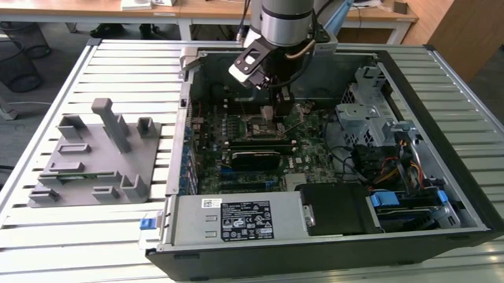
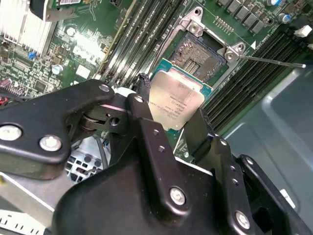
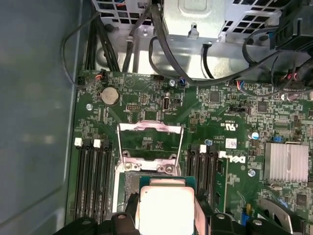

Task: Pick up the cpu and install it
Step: 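Place the cpu into insertion slot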

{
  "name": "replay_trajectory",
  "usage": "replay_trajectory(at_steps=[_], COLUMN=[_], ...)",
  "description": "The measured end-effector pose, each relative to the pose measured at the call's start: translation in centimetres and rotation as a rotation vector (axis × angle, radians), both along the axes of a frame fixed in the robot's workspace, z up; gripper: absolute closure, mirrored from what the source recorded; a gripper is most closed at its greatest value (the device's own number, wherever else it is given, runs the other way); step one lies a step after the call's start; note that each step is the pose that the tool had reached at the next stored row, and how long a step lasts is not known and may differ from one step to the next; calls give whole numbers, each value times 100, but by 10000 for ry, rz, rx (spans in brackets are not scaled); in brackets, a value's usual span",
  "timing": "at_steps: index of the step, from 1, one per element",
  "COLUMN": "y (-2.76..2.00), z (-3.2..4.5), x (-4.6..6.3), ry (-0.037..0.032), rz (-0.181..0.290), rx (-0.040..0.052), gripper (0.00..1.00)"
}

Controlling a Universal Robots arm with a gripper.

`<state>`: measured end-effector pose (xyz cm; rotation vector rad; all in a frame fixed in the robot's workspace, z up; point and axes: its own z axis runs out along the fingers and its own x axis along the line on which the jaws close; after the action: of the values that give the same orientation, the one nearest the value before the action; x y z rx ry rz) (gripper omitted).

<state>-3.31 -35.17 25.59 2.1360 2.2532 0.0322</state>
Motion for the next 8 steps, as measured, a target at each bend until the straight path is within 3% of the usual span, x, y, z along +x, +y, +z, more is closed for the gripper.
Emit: replay_trajectory(at_steps=[3,8], y=[2,56], z=[-15,-57], x=[0,-4], ry=[0,0], rz=[0,0], rx=[-2,-2], gripper=[47,47])
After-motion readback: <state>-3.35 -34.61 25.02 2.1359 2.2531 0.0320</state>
